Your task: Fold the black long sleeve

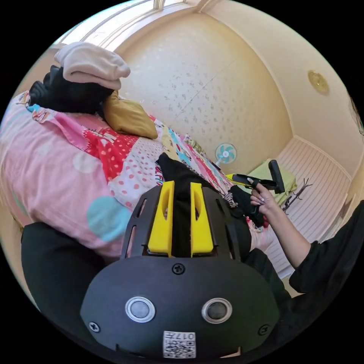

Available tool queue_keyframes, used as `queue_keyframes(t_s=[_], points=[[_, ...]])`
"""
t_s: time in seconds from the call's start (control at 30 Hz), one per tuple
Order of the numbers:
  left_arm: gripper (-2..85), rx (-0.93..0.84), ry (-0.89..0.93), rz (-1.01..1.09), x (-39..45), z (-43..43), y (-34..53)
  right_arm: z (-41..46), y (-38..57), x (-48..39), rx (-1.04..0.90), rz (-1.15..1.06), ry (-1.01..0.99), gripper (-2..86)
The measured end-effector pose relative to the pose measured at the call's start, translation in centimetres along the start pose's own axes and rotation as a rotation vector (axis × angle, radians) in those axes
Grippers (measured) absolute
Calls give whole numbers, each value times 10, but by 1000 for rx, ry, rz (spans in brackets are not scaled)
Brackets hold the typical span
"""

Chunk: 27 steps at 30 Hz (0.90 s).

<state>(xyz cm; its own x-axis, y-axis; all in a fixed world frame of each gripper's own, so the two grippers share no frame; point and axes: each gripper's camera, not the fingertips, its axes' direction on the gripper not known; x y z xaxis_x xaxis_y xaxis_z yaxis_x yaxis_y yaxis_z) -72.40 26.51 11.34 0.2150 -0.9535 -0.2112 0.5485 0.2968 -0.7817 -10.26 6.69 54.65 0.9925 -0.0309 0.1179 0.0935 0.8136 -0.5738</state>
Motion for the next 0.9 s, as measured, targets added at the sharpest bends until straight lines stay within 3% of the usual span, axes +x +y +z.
queue_keyframes(t_s=[0.1, 0.37, 0.5, 0.67, 0.9], points=[[77, -64, 3, 19, 8, 16, 1, -1, 30, 40, -34, 97, 127, 104], [50, -131, -86, 22, 10, 33, 12, 28, 42, 88, -97, 201, -42, 81], [49, -108, -98, 33, 14, 33, 20, 12, 46, 90, -69, 179, -36, 42], [40, -88, -87, 11, 12, 33, 24, -27, 64, 104, 0, 208, -171, 18], [60, -89, -76, -6, 17, 30, 26, -31, 102, 131, -58, 309, -163, 26]])
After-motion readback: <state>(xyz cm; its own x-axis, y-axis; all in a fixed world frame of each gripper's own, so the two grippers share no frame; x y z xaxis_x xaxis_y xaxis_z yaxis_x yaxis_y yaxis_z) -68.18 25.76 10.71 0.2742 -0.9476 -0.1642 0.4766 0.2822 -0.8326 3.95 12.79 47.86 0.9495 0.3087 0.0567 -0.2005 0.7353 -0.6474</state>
